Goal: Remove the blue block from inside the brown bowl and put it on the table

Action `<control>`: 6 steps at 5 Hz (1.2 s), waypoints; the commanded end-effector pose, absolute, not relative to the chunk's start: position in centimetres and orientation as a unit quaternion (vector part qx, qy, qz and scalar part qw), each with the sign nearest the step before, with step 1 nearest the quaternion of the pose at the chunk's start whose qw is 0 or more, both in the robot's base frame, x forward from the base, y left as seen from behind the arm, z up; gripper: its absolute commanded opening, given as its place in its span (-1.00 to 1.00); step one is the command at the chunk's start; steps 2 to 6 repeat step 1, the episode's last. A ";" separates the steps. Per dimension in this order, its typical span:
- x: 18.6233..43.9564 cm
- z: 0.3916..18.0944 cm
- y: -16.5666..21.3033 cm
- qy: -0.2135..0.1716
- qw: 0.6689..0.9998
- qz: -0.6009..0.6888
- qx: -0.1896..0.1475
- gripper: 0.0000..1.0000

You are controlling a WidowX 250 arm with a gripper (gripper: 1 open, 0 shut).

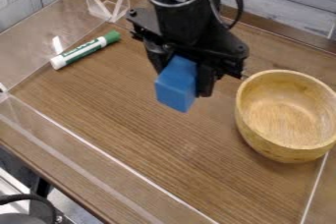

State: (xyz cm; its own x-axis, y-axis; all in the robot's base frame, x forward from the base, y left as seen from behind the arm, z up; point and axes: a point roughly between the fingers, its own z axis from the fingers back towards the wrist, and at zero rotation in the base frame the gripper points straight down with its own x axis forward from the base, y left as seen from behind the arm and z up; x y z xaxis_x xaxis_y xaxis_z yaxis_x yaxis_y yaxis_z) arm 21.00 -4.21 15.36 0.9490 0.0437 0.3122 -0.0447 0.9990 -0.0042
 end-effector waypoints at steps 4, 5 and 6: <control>21.3 16.0 -4.3 -0.177 0.984 0.021 0.000 -1.00; 21.3 16.0 -4.3 -0.177 0.984 0.021 0.000 -1.00; 21.3 16.0 -4.3 -0.177 0.984 0.021 0.000 -1.00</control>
